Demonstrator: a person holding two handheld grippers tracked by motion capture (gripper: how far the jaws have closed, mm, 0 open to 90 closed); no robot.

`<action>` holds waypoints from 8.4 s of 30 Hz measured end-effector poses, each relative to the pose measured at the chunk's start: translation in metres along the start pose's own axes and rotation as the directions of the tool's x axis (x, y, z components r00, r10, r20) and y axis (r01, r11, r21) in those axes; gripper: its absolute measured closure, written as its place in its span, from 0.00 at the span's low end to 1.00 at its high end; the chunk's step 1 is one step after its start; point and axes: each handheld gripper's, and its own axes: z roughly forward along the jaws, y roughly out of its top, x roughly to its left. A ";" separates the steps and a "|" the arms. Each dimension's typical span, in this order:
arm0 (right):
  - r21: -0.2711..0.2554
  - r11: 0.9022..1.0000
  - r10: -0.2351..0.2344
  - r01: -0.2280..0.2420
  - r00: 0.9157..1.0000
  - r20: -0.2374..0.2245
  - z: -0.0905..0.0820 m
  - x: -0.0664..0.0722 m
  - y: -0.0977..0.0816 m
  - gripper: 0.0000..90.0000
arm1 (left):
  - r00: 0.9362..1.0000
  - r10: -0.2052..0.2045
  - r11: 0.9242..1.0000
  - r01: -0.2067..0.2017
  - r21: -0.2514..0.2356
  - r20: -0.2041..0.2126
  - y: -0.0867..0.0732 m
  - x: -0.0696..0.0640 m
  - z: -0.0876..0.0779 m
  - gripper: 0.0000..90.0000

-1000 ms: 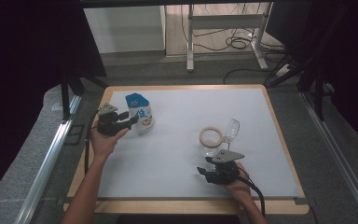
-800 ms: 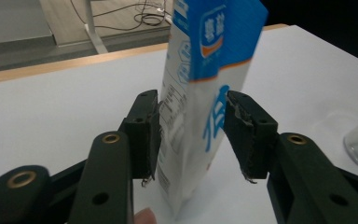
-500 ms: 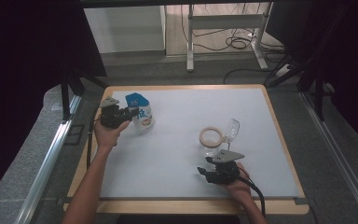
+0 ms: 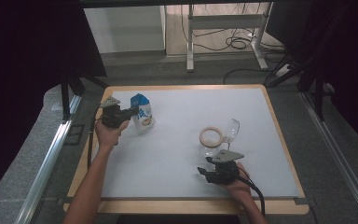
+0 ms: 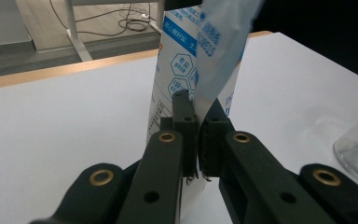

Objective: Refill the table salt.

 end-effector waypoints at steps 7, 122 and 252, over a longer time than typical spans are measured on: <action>0.006 1.000 -0.003 0.003 1.000 0.002 0.001 0.000 0.000 0.49 | 1.000 0.003 1.000 -0.004 0.009 0.025 0.004 0.002 0.004 0.80; -0.103 0.984 -0.129 0.145 0.981 0.145 0.099 0.061 0.071 0.46 | 0.929 0.013 1.000 -0.009 -0.013 0.370 0.026 -0.120 -0.022 1.00; -0.160 0.979 0.137 -0.129 0.990 0.038 0.051 0.048 0.039 0.53 | 0.866 0.122 0.969 -0.210 0.133 0.486 0.057 -0.163 0.063 1.00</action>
